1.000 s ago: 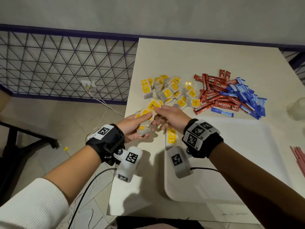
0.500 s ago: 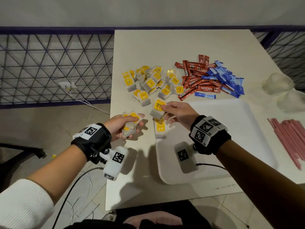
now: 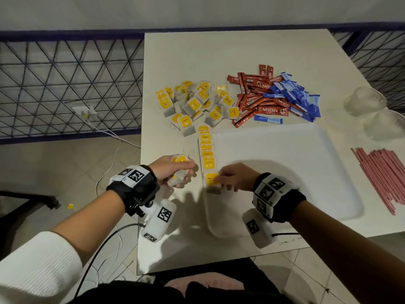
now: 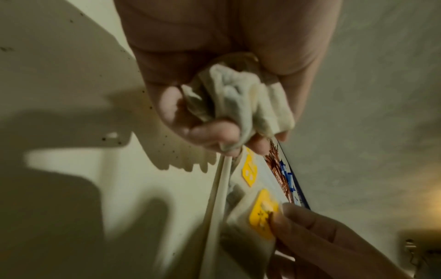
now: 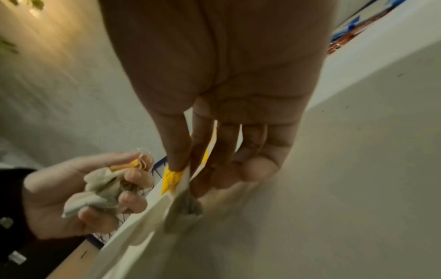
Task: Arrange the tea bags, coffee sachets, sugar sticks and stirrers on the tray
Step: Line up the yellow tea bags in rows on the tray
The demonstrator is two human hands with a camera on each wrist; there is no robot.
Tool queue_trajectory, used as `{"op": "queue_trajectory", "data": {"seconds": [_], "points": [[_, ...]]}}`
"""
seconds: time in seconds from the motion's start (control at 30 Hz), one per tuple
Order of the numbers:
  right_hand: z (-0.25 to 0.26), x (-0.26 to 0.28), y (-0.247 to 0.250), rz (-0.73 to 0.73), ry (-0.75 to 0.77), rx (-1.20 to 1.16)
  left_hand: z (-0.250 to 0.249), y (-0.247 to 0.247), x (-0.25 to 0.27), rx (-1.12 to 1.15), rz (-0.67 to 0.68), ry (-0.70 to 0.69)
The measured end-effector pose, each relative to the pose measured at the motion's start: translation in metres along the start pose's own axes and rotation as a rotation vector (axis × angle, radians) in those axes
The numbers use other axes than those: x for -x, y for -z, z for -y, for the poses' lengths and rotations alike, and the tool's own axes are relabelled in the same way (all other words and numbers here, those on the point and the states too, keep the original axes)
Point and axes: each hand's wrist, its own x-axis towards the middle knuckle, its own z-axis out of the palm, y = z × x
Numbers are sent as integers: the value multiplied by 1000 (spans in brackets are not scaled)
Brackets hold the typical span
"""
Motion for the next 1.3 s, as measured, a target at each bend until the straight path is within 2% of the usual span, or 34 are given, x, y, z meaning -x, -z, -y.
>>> {"op": "queue_trajectory", "data": {"seconds": [0.13,0.27,0.4,0.5,0.93,1.3], "points": [[-8,-12,-2,-155,35,13,2,-4,-4,-6,-10,8],[-11,-17,-1,-214,11,-44,4,-7,-6,-10,-64,13],[-8,-17,-2,-187,16,-198,6,-11,-7,-30,-82,2],[-3,-18,-3,-129,4,-270,8,-14,-8,-126,-85,6],[-3,-23,-3,-143,-112,-391,8,-17,-8,-275,-132,-30],[5,-17,4,-173,-100,-379,4,-19,-6,-282,-104,-59]]}}
